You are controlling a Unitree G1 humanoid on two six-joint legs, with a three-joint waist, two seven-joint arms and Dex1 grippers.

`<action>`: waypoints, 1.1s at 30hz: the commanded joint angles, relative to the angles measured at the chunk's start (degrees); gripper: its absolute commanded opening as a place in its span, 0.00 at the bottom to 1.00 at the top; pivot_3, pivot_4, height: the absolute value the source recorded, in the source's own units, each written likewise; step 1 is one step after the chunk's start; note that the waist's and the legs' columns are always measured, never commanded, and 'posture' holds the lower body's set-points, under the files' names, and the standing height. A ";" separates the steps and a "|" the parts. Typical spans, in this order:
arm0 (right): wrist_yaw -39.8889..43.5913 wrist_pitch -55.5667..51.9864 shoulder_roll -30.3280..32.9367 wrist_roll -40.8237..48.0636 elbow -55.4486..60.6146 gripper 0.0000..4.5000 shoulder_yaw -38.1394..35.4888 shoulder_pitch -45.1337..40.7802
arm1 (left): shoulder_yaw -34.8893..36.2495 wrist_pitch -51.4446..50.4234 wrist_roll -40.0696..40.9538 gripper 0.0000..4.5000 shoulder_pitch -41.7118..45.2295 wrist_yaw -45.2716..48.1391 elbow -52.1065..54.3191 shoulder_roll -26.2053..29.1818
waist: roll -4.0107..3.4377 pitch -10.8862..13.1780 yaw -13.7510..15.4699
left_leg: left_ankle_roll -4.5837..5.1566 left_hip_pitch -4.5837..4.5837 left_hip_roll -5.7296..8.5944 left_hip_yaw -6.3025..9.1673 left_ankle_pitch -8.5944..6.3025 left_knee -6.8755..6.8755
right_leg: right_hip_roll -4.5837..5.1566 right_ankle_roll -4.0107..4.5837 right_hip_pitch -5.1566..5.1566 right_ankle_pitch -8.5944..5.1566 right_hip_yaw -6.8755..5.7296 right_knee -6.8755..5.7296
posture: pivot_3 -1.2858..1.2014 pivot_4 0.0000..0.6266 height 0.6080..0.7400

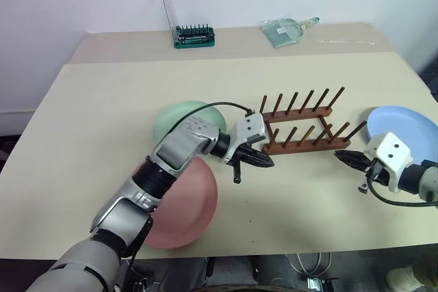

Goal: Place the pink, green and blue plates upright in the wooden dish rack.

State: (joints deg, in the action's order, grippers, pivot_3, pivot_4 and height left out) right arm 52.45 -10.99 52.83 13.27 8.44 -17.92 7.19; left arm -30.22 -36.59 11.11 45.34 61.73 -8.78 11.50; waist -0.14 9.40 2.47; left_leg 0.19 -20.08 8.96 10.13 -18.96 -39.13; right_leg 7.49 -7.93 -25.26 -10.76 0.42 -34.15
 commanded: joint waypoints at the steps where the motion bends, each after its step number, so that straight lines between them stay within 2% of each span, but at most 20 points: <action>1: -0.53 2.13 0.33 -1.32 -0.70 0.01 0.07 -1.71 | -1.55 3.23 -3.42 0.00 1.27 -3.47 -1.61 -2.83 | 0.00 0.00 -0.08 | 0.01 0.01 0.00 -0.03 0.00 0.00 | 0.00 0.00 -0.01 0.00 0.03 -0.01 | 0.52 0.24 1.00; 6: -0.24 4.37 0.56 -3.96 -3.62 0.01 3.15 -3.65 | -2.33 5.58 -8.29 0.00 2.25 -8.66 -6.59 -5.43 | 0.01 0.01 -0.20 | 0.01 0.08 -0.07 -0.17 -0.01 0.01 | -0.11 -0.01 0.00 0.00 0.18 -0.01 | 0.52 0.24 1.00; 13: -3.35 8.53 -1.64 -9.38 -11.60 0.01 9.93 -11.16 | -2.16 7.81 -12.50 0.00 2.60 -12.39 -10.23 -6.21 | 0.00 0.00 -0.17 | 0.05 0.15 -0.13 -0.33 -0.03 0.03 | -0.19 -0.03 -0.04 0.02 0.36 -0.02 | 0.52 0.24 1.00; 21: -5.18 14.84 -3.93 -13.42 -20.50 0.01 14.89 -18.99 | 1.95 12.33 -14.78 0.00 5.66 -19.64 -19.44 -8.87 | -0.01 0.00 -0.24 | 0.04 0.16 -0.13 -0.36 -0.03 0.03 | -0.22 -0.08 -0.04 0.05 0.43 0.00 | 0.52 0.24 1.00; 33: -9.17 25.19 -7.85 -19.17 -37.29 0.01 20.33 -32.14 | 6.44 20.92 -16.61 0.00 11.02 -23.50 -33.09 -10.61 | -0.01 -0.01 -0.33 | 0.04 0.24 -0.19 -0.49 -0.03 0.06 | -0.31 -0.08 -0.05 0.07 0.58 0.00 | 0.52 0.24 1.00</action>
State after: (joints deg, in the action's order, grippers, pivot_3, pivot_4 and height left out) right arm 44.27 12.34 45.48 -5.13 -27.52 2.32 -23.58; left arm -25.07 -17.28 -4.91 54.84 38.92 -41.03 1.15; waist -0.15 9.39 2.14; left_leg 0.23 -19.83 8.78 9.64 -18.99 -39.08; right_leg 7.18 -8.01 -25.32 -10.68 1.00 -34.16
